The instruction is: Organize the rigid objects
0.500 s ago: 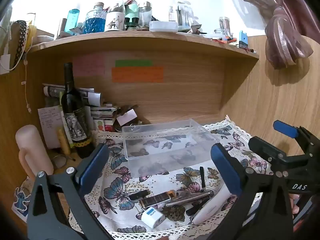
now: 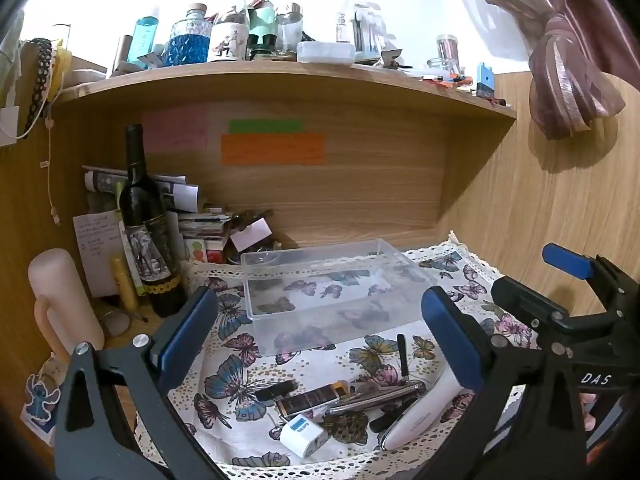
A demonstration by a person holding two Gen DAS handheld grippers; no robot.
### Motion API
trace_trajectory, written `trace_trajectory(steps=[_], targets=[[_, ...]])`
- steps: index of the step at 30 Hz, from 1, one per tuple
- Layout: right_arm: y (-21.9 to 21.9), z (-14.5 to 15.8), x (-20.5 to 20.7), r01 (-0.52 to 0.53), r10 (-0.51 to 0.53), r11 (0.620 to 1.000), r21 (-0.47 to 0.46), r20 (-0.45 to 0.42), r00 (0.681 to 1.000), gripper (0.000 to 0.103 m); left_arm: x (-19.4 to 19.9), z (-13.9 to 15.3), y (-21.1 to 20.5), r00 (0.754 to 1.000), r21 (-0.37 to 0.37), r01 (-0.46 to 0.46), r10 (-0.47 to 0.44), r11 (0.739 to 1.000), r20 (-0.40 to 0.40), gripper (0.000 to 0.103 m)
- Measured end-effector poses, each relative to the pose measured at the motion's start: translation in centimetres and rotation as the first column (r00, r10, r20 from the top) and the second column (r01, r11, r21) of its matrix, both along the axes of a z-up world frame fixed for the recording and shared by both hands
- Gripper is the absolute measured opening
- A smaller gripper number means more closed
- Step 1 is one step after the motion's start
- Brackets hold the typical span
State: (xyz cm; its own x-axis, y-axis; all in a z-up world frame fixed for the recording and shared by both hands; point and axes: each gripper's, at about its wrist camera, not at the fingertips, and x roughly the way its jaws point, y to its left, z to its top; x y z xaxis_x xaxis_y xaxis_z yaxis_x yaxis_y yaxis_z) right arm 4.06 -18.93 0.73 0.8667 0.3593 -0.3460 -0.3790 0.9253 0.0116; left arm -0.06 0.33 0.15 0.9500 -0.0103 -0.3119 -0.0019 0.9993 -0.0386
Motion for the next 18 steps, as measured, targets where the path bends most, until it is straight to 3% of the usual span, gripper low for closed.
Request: trace_trajectory(steps=[18], targets=[[-0.22, 0.32, -0.09, 0.005, -0.005, 1.0, 0.013, 0.007, 1.0, 0.103, -0.02, -0.12, -0.58, 1.0, 0.003, -0.003, 0.003, 1.0, 0.005, 0.103]])
